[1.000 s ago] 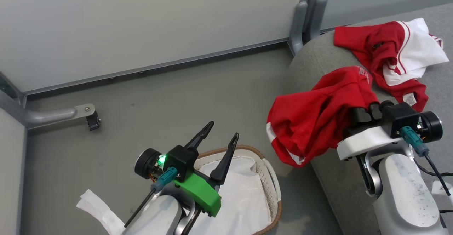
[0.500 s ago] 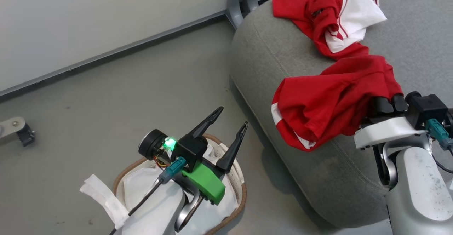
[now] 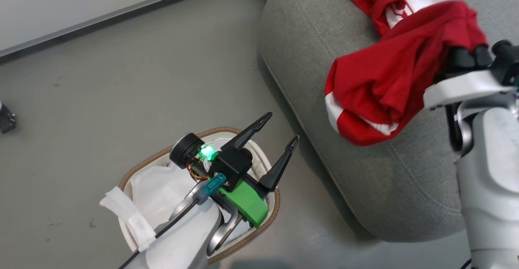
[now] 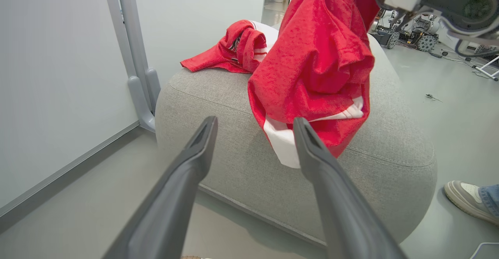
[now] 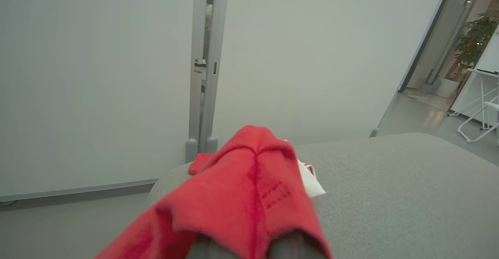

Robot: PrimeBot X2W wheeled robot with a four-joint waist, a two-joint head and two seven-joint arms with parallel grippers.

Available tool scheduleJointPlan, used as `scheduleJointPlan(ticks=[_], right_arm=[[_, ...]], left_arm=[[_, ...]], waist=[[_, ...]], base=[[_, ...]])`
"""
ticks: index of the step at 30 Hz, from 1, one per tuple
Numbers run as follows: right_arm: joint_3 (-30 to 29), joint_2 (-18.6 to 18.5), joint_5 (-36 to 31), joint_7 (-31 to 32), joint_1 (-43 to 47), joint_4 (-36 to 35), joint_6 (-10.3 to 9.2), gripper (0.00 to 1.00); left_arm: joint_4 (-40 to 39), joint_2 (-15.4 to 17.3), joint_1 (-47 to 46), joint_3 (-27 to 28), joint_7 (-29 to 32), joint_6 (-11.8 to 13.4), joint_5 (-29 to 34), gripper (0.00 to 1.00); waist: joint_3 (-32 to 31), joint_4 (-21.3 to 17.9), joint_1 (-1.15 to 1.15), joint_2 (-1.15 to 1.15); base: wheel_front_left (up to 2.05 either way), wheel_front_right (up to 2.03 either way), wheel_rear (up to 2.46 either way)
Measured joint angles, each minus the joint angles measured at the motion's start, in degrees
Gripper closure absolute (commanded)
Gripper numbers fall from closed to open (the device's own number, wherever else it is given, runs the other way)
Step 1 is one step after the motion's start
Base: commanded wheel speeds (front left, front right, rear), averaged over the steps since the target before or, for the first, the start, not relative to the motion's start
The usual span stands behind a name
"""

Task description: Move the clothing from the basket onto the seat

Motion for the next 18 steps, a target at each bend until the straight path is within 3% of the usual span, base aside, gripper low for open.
scheduleJointPlan(ticks=[4,12,18], right_arm=[[-2.8,-5.3,0.0,1.7,-8.1,2.8,0.0,1.0],[-10.4,-21.7,-2.7,11.7,-23.2,2.1,0.0,1.0],[-12.9,-28.6,-3.5,15.7,-26.3,4.2,0.0,1.0]], left_arm=[[-0.4,-0.1,-0.8,-1.2,0.0,0.0,0.1,0.0],[-2.3,-1.0,-1.6,-1.3,0.0,0.0,0.8,0.0],[-3.4,-1.3,-2.2,-1.4,0.0,0.0,1.8,0.0]], waist=[[1.1,3.3,0.0,0.0],[3.9,11.1,0.0,0.0],[6.8,16.6,0.0,0.0]], base=[[0.0,0.0,0.0],[0.0,0.0,0.0],[0.0,0.0,0.0]])
